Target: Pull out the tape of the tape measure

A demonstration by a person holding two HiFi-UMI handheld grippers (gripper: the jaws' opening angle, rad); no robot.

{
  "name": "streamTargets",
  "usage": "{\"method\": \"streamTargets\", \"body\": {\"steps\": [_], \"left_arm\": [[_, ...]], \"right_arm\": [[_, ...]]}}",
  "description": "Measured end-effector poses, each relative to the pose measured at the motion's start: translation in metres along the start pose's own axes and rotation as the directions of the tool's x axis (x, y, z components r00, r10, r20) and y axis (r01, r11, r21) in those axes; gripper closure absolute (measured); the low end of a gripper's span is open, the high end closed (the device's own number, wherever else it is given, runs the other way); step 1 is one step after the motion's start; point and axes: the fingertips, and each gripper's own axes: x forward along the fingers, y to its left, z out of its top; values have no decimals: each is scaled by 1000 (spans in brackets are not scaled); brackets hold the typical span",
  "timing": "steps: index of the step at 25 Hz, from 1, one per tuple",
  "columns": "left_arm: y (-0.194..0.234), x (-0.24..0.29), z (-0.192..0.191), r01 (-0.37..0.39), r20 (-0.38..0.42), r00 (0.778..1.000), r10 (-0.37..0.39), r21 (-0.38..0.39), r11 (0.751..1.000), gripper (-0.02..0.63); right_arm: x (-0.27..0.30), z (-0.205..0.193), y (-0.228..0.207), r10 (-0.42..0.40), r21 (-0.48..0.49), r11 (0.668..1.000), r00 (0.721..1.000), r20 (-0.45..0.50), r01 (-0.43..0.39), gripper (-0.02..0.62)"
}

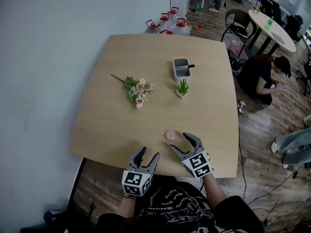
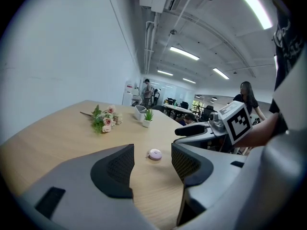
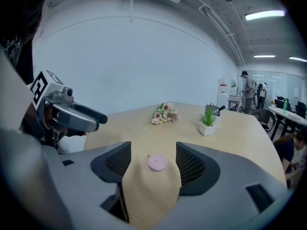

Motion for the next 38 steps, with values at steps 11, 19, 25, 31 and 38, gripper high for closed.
{"method": "streamTargets", "body": {"steps": [11, 19, 25, 31, 38], "left_arm": [[34, -3, 7, -46, -17, 999, 45, -21, 999, 358], [51, -12, -3, -83, -45, 996, 82, -35, 996, 359], [57, -13, -4, -88, -49, 995, 86, -37, 995, 359], [50, -4, -2, -32, -50, 998, 31, -18, 999, 359], [41, 8, 7, 30, -37, 999, -30, -3, 1000, 359]], "right_arm": [[63, -36, -4, 92, -111, 986, 967, -237, -121, 287], [86, -59, -1, 132, -103, 979, 935, -330, -174, 287], [90, -59, -8, 119, -70, 986, 938, -327, -149, 368], [88, -51, -8, 107, 22, 994, 946, -307, -105, 370], [62, -16, -4, 106, 75, 993, 963, -249, -91, 370]]}}
